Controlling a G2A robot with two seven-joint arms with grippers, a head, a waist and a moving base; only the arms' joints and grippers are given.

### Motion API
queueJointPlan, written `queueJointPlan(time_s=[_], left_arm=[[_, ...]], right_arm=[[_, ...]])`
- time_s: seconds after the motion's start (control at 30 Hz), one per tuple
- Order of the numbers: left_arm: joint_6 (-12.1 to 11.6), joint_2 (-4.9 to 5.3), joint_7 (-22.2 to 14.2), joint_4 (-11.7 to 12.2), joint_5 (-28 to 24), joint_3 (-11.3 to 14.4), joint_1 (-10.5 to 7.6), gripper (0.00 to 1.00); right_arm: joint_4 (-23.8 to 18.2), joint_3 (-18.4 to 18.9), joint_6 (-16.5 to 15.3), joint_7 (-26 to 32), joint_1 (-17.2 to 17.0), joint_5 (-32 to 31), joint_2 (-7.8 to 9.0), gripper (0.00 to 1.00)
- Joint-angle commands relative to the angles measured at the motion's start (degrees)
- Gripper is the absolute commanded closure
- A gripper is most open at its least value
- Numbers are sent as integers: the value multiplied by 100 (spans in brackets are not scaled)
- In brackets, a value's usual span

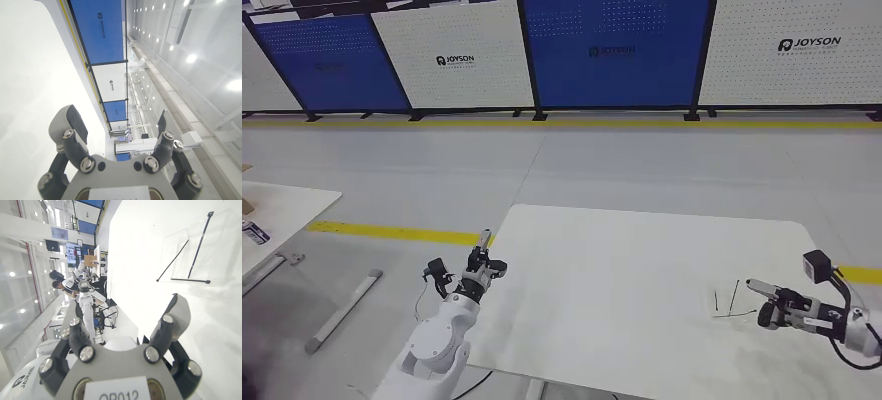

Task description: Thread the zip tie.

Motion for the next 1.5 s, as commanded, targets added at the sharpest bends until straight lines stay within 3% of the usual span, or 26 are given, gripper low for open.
queueJointPlan(time_s=[0.0, 0.1, 0.2, 0.3, 0.37, 0.47, 0.53, 0.93, 1.07, 1.2, 1.33, 1.47], left_arm=[[0, 0, 0, 0, 0, 0, 0, 0], [0, 0, 0, 0, 0, 0, 0, 0], [0, 0, 0, 0, 0, 0, 0, 0], [0, 0, 0, 0, 0, 0, 0, 0], [0, 0, 0, 0, 0, 0, 0, 0], [0, 0, 0, 0, 0, 0, 0, 0], [0, 0, 0, 0, 0, 0, 0, 0], [0, 0, 0, 0, 0, 0, 0, 0], [0, 0, 0, 0, 0, 0, 0, 0], [0, 0, 0, 0, 0, 0, 0, 0], [0, 0, 0, 0, 0, 0, 0, 0], [0, 0, 0, 0, 0, 0, 0, 0]], right_arm=[[2, 0, 0, 1, 1, -1, 0, 0], [-218, -314, -282, 302, 10, 237, 19, 0], [-90, -705, -414, 302, 253, 389, 269, 0], [-1, -1117, -246, 302, 545, 518, 522, 0], [54, -1476, 49, 302, 772, 419, 674, 0], [217, -2082, 455, 302, 1194, 247, 831, 0], [355, -2415, 536, 302, 1429, 125, 888, 0], [467, -2462, 530, 302, 1532, 187, 902, 0], [552, -2130, 407, 302, 1513, 25, 1004, 0], [512, -1994, 503, 302, 1475, -290, 1115, 0], [735, -2220, 665, 302, 1622, -556, 1135, 0], [1159, -2771, 751, 299, 1966, -660, 1031, 0]])
